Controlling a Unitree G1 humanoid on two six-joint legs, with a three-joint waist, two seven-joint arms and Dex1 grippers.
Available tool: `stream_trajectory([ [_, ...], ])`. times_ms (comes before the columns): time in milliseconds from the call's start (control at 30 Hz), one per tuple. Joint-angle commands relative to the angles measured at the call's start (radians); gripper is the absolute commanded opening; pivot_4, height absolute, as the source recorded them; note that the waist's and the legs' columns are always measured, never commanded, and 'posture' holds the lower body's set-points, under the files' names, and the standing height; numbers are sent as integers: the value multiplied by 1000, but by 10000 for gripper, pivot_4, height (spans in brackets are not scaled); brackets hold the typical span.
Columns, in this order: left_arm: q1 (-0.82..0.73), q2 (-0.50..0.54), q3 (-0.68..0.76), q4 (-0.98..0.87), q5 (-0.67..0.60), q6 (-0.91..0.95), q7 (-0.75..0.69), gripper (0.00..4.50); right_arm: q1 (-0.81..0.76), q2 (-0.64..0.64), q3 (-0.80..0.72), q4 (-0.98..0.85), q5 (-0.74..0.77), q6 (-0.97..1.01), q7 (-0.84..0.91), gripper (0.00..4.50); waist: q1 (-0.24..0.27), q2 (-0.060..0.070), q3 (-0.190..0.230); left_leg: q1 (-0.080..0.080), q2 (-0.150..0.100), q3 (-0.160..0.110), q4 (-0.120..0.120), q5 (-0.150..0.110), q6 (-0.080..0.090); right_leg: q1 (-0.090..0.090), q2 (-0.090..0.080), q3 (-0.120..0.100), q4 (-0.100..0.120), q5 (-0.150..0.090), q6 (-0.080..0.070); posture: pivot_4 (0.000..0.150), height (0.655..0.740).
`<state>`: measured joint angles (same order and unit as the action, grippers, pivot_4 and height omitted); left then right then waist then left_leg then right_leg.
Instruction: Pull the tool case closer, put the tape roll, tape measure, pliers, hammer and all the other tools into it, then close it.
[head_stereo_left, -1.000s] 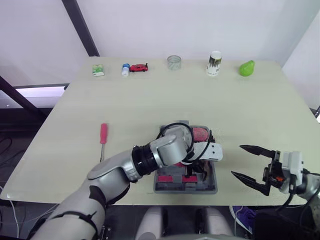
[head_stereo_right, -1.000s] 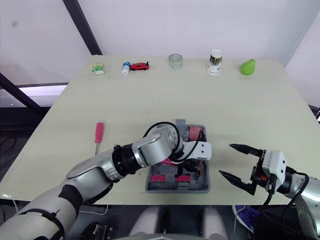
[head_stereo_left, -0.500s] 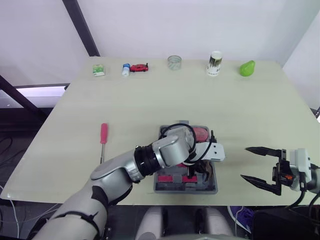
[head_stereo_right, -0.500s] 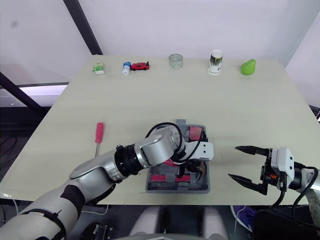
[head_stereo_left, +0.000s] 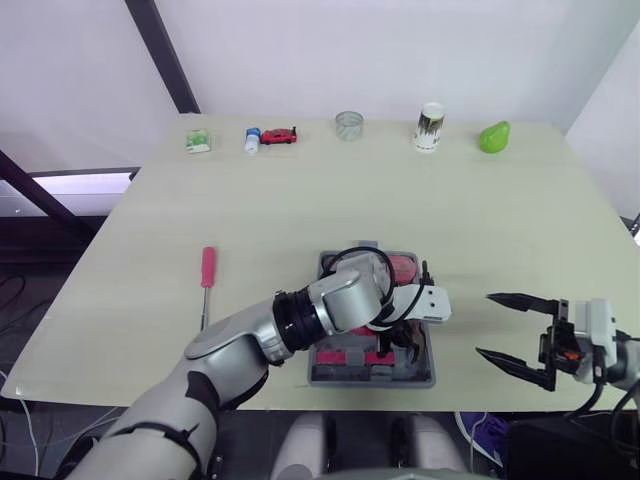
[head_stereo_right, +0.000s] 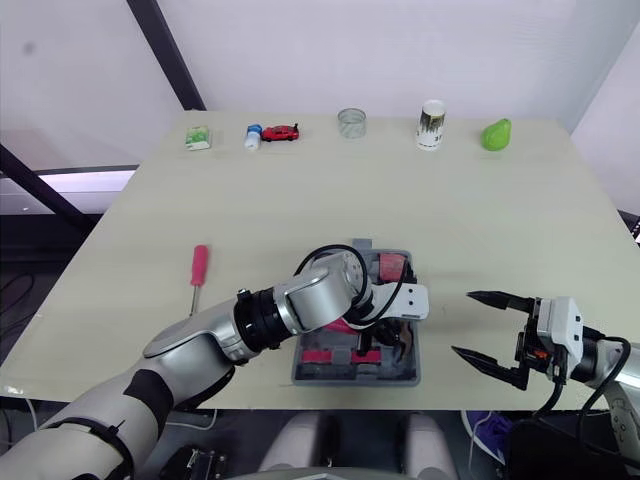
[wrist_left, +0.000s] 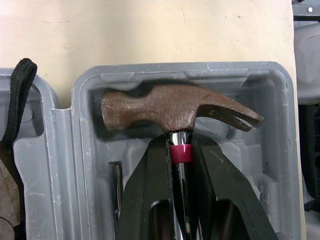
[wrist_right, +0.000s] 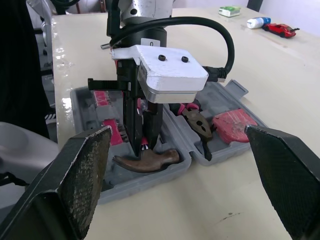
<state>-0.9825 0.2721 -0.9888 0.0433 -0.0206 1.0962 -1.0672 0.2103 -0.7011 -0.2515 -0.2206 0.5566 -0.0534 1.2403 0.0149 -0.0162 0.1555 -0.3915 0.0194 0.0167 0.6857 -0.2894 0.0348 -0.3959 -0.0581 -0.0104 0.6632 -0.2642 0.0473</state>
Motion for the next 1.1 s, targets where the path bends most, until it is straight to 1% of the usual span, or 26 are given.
stream_trajectory([
  [33, -6, 3, -22, -3, 14, -18, 3, 1438, 1, 4, -12, -31, 6, -25, -2, 45000, 0, 0, 0, 0, 0, 0, 0, 0, 0, 0, 0, 0, 0, 0, 0, 1500, 7400],
  [267, -4, 16, -32, -6, 26, -30, 8, 1438, -3, 10, -7, -25, 3, -31, -2, 45000, 0, 0, 0, 0, 0, 0, 0, 0, 0, 0, 0, 0, 0, 0, 0, 1500, 7400],
  [333, -4, 17, -33, -10, 28, -33, 10, 11112, -4, 11, -6, -24, 4, -31, -1, 45000, 0, 0, 0, 0, 0, 0, 0, 0, 0, 0, 0, 0, 0, 0, 0, 1500, 7400],
  [367, -4, 18, -36, -15, 29, -37, 9, 13327, -3, 11, -7, -24, 5, -32, 0, 45000, 0, 0, 0, 0, 0, 0, 0, 0, 0, 0, 0, 0, 0, 0, 0, 1500, 7400],
  [1100, -34, 55, -21, -85, 23, -55, -31, 13327, 2, 16, 0, -31, 3, -32, -6, 45000, -1, 0, 0, 0, 0, 1, 1, 0, 0, 0, 0, 1, 1, 0, 1, 1500, 7400],
])
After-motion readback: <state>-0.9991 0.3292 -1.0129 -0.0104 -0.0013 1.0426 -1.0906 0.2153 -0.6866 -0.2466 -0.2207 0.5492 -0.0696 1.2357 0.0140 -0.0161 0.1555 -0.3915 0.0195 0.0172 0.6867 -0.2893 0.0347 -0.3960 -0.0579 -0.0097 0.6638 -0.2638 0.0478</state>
